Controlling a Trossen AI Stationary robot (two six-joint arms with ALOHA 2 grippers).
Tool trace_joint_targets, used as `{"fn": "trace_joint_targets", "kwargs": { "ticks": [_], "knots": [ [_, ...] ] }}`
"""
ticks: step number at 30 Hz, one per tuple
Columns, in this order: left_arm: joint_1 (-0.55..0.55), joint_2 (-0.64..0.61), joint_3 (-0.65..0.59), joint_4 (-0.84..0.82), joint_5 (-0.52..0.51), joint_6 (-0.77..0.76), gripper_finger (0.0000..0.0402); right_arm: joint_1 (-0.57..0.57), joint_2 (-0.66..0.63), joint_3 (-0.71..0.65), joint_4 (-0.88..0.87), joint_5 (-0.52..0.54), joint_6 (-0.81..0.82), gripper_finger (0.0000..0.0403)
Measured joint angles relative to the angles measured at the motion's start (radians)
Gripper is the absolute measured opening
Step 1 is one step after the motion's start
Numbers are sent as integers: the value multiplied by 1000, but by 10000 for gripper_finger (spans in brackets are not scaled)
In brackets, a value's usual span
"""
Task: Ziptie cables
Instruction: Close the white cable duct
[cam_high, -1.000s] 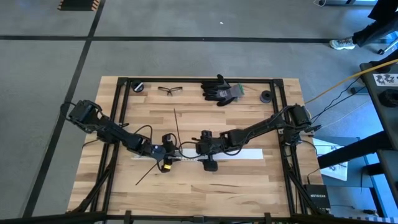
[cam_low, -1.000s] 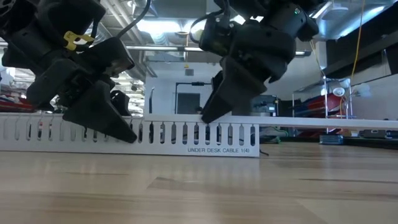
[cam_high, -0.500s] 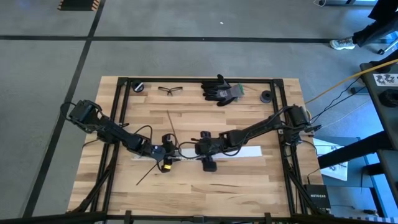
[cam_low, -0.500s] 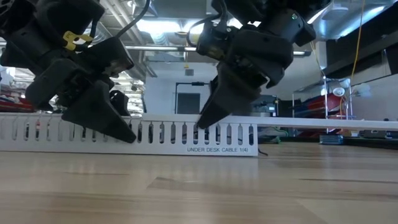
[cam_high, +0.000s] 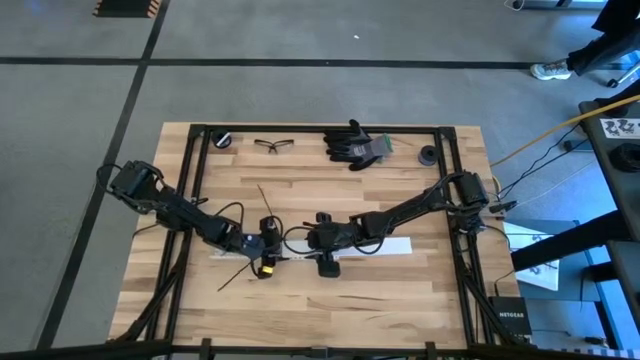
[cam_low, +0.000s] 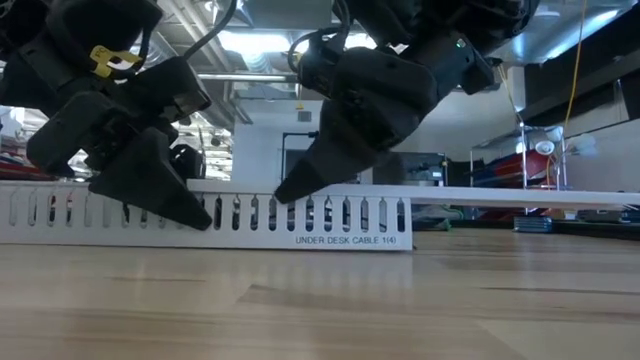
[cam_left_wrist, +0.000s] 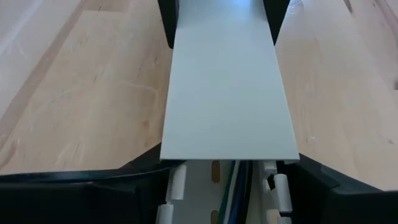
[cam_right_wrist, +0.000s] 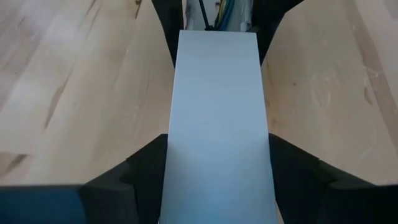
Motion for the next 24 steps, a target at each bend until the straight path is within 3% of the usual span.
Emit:
{"fn": "trace_joint_targets", "kwargs": {
  "ticks": [10, 19, 24],
  "knots": [
    [1, 2, 1, 16, -2, 0, 214, -4, 94, 64, 96, -7, -1, 211],
    [-1, 1, 0, 6, 1, -1, 224, -4, 128, 126, 62, -33, -8, 211],
    [-1, 1, 1, 18, 8, -4, 240, -4, 133, 136, 61, -33, -9, 239]
  ]
}}
